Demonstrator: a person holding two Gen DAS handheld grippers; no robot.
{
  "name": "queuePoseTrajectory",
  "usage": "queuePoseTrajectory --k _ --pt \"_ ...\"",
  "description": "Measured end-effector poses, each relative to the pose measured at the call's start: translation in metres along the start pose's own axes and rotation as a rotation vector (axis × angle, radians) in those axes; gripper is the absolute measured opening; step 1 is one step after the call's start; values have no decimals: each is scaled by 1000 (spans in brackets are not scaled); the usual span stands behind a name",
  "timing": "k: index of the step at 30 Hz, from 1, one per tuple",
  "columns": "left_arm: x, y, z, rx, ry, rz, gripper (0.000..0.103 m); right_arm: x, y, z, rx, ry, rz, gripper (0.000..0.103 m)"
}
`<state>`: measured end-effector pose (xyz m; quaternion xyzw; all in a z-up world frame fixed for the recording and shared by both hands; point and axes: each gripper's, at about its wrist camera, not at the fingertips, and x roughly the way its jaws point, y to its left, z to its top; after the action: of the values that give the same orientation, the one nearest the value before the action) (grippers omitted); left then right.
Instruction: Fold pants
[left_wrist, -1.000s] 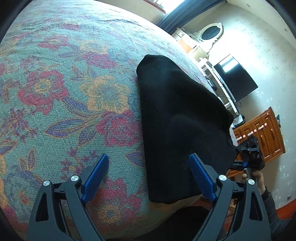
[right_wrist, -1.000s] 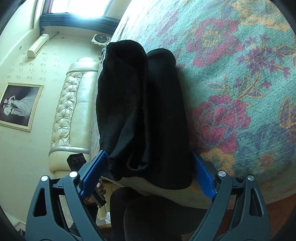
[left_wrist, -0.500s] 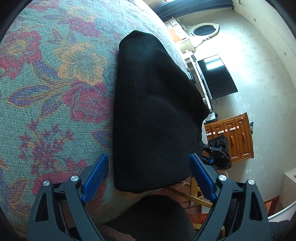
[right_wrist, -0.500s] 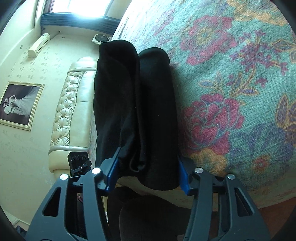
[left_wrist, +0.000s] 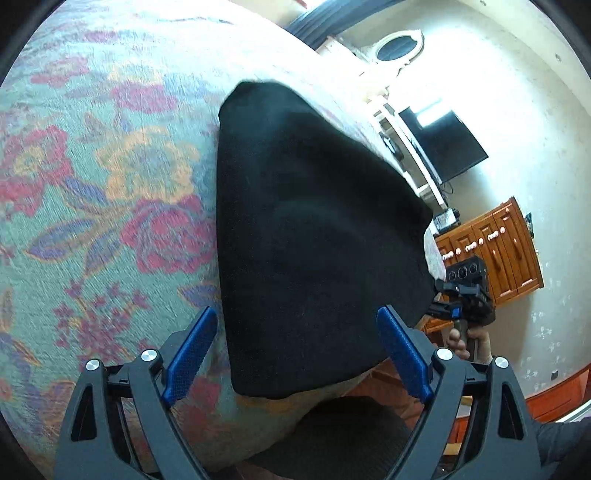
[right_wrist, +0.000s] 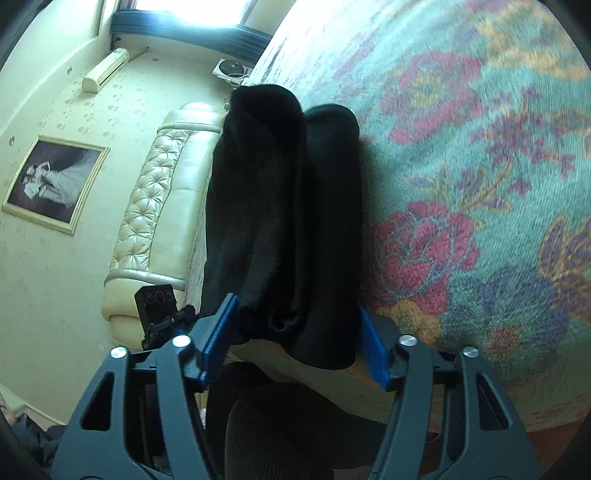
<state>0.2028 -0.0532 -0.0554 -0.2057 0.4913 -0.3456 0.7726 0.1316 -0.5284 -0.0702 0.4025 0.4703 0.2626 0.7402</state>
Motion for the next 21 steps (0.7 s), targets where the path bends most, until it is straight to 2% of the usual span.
queuePoseTrajectory --k 1,2,5,10,16,21 --pt "-5 1 5 1 -28 -8 87 -5 5 4 -30 -13 -29 82" --pt "-6 3 13 -3 -42 -13 87 -8 8 10 -49 -25 -57 84" --pt "6 13 36 -32 -23 -2 87 -12 5 32 -25 -48 -59 84" --pt "45 28 74 -70 41 -12 87 9 -11 69 34 -5 10 84" --pt "64 37 109 -120 38 -75 87 25 -17 103 61 4 55 84" --pt "74 47 129 -193 35 -108 87 29 -26 115 79 10 90 85"
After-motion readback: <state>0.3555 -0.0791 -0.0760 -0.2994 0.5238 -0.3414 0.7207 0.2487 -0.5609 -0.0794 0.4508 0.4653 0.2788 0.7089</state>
